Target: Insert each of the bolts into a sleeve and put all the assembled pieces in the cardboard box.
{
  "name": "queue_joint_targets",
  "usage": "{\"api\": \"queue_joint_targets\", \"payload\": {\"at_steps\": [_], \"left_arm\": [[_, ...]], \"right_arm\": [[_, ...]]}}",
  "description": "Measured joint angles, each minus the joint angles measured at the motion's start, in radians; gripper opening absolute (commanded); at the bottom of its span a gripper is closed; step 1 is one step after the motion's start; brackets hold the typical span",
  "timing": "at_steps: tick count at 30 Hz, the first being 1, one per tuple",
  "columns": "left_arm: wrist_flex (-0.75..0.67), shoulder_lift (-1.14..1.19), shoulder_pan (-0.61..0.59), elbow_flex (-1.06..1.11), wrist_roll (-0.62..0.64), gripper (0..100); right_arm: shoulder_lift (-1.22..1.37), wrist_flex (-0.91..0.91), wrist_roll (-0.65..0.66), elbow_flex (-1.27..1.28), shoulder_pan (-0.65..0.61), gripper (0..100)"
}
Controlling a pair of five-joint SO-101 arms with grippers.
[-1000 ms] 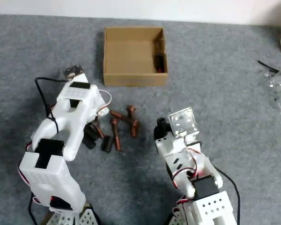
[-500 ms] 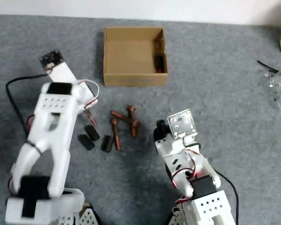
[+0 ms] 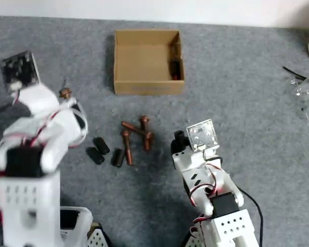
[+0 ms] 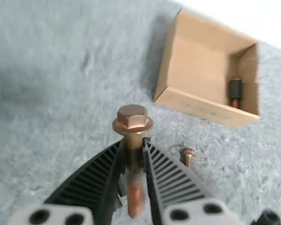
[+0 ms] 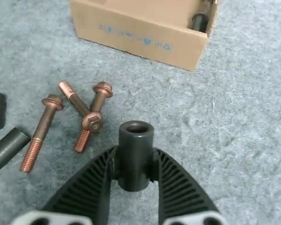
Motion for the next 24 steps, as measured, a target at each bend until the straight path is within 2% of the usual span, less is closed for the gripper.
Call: {"api": "queue_joint_targets", "payload": {"at_steps": [7,12,24], "left_arm": [[0.118,-0.253,-0.003,0.0,-0.058,0],[0.146,-0.462,-0.069,0.035,-0.137,0],[0.118,-0.914,-0.083,0.516,-0.144,0]], "right_arm": [[0.0,0.0,0.0,0.0,0.0,0.5],[0.0,0.0,0.0,0.0,0.0,0.5],[0.0,0.0,0.0,0.0,0.0,0.5]]}}
